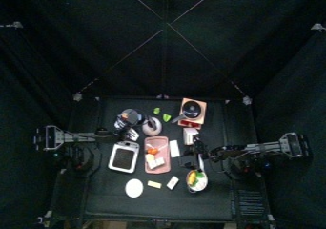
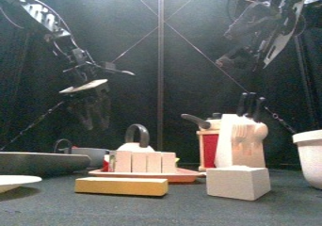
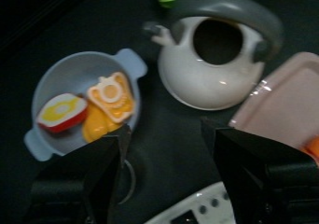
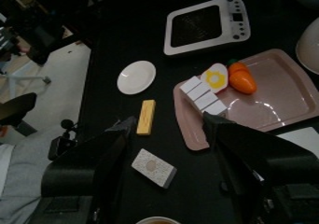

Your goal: Grab apple half from plate

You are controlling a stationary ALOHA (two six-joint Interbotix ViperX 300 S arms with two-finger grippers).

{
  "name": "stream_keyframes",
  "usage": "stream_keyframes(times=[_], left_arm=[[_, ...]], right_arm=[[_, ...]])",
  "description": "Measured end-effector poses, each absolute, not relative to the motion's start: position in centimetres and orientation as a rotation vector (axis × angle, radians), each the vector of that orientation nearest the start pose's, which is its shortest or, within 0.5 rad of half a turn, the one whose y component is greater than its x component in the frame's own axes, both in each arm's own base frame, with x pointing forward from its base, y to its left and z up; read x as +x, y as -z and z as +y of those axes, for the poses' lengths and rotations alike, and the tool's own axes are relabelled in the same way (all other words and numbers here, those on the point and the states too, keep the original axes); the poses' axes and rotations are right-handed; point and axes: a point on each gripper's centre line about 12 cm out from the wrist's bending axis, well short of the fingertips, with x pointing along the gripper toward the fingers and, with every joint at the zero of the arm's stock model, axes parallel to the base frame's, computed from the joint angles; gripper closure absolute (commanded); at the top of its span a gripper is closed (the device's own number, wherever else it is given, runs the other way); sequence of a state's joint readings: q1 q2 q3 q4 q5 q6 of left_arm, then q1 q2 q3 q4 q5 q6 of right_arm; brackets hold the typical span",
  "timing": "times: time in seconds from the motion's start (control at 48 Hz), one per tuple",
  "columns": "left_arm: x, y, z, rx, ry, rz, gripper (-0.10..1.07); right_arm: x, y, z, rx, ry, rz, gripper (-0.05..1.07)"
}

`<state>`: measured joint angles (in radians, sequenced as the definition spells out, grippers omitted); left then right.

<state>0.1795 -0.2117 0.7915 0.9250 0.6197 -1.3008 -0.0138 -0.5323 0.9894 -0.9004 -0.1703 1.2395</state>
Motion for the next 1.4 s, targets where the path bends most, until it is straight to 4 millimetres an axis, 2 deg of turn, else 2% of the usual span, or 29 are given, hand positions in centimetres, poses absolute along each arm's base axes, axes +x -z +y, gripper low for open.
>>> stream_keyframes(times=[0.25,0.417,0.521,0.917,1.104,1.396], left_arm=[[31.3,-18.5,3.4,-0.184,-0.574,0.815,0.02],[32.2,-16.8,0.0,-0.142,-0.443,0.849,0.02],[32.9,-16.0,-1.4,-0.145,-0.372,0.855,0.01],[34.6,-12.5,-2.2,-0.152,-0.355,0.938,0.01],[35.2,-12.3,-2.0,-0.158,-0.365,0.939,0.01],[35.2,-11.9,-0.6,-0.191,-0.438,0.960,0.01]], right_arm=[[27.8,-24.3,1.2,0.365,-0.057,0.367,0.12],[27.9,-24.3,1.2,0.366,-0.057,0.367,0.12],[27.9,-24.3,1.2,0.369,-0.056,0.367,0.12],[27.9,-24.3,1.1,0.371,-0.054,0.368,0.12],[27.9,-24.3,1.1,0.371,-0.054,0.368,0.12],[27.9,-24.3,1.1,0.370,-0.054,0.368,0.11]])
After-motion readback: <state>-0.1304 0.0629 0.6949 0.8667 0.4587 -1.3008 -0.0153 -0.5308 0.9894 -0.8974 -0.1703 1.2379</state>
